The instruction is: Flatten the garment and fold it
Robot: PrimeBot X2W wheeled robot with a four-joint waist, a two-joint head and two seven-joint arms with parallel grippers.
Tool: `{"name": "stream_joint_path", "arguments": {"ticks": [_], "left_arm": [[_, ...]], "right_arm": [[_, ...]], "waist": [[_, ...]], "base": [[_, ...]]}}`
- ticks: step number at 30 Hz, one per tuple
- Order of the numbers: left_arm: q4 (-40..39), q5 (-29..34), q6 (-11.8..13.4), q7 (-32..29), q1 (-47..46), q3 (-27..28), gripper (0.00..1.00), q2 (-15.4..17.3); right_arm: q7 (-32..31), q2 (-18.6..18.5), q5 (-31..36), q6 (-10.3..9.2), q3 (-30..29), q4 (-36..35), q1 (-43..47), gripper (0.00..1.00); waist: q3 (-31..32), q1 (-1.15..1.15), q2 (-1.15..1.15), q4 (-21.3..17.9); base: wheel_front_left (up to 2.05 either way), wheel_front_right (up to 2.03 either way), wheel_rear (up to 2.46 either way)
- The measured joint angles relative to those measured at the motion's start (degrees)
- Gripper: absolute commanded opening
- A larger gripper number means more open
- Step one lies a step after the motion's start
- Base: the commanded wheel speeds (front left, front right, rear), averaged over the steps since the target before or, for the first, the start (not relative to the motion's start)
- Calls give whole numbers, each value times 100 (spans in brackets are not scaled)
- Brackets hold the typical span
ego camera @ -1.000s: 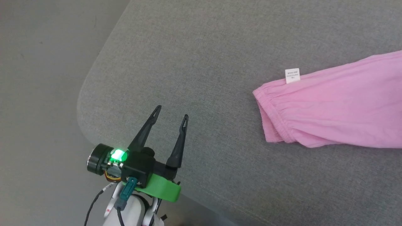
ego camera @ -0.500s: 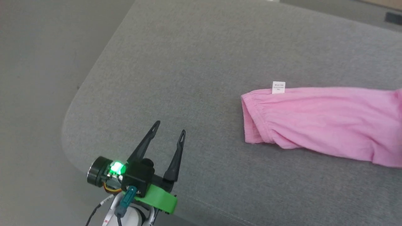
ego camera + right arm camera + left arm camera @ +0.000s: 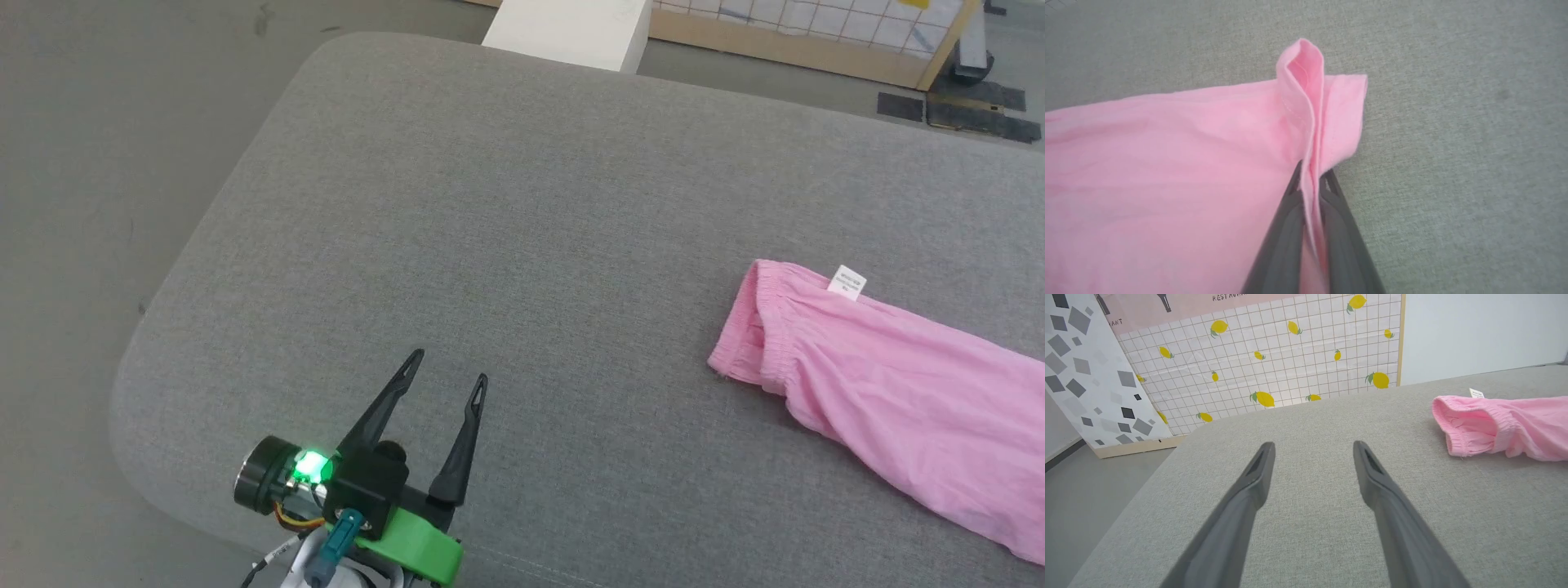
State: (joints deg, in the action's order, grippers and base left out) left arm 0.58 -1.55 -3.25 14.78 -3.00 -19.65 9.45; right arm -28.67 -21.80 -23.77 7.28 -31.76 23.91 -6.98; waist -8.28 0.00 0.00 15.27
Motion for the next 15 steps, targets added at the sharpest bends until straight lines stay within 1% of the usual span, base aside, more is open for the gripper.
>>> {"name": "stream_joint_path", "arguments": {"ticks": [3, 4, 7, 10, 15], "left_arm": [[10, 0, -25, 0, 1, -5, 100, 12], [44, 0, -31, 0, 3, -13, 100, 24], [74, 0, -66, 0, 9, -16, 100, 35], [85, 0, -71, 0, 22, -16, 100, 41], [88, 0, -70, 0, 66, -5, 100, 38]], "right_arm": [[113, 154, 121, 0, -24, -16, -3, 0], [276, 256, 154, -1, 27, -59, -48, 0], [365, 325, 113, -1, 257, -255, -118, 0], [396, 358, -13, -1, 542, -558, -122, 0], [322, 443, -257, -1, 1024, -1294, -121, 0]], "waist": [[3, 0, 0, -39], [24, 0, 0, -44], [83, 0, 0, -39], [164, 0, 0, -22], [264, 0, 0, 53]], "base": [[0, 0, 0], [0, 0, 0], [0, 0, 0], [0, 0, 0], [0, 0, 0]]}}
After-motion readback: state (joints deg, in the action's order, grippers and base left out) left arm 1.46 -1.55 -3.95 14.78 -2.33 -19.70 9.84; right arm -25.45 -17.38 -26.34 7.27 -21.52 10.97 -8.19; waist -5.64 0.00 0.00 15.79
